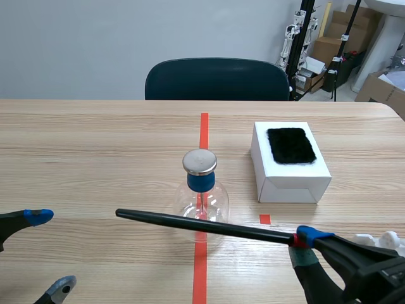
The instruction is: Do the electroscope experiment. move the rod toward and away from the electroscope
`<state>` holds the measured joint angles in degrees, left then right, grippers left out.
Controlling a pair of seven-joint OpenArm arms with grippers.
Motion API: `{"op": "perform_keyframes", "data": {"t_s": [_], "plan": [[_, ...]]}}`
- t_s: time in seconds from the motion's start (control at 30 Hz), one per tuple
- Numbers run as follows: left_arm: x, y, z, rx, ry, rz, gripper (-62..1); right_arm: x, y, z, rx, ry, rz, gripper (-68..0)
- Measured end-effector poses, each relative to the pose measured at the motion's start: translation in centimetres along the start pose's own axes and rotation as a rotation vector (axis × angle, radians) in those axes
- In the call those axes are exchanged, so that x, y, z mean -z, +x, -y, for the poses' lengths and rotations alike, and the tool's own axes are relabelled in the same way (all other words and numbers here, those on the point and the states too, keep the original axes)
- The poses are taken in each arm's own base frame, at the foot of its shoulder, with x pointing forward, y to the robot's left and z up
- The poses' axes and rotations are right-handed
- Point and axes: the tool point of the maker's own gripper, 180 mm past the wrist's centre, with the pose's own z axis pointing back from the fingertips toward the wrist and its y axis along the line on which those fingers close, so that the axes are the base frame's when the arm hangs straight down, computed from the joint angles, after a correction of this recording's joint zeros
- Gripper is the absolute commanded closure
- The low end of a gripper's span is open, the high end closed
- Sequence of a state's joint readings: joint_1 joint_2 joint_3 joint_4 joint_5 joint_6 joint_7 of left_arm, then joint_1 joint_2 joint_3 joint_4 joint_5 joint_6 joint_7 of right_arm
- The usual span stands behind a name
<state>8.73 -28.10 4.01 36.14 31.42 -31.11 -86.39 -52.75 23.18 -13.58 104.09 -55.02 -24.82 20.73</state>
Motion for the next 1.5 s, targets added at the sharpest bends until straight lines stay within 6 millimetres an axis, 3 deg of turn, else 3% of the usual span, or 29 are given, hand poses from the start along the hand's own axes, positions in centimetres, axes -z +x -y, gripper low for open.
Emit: {"op": "perform_keyframes", "data": {"t_s": [0.63,0.87,1.27,1.5], "plan": [[0.0,0.0,0.0,0.000,0.000,0.000,-62.3,-0.2,0.8,0.1,-0.011,-0.009,0.040,-5.3],[0.0,0.0,0.0,0.000,0.000,0.000,-62.3,-1.6,-0.1,1.3,-0.061,-0.066,0.024,-5.3],[0.0,0.0,0.0,0.000,0.000,0.000,-62.3,-3.0,-6.4,7.2,-0.067,-0.235,-0.094,-5.3],[0.0,0.0,0.0,0.000,0.000,0.000,-62.3,-4.1,-11.2,12.6,-0.066,-0.390,-0.218,-5.3]]}}
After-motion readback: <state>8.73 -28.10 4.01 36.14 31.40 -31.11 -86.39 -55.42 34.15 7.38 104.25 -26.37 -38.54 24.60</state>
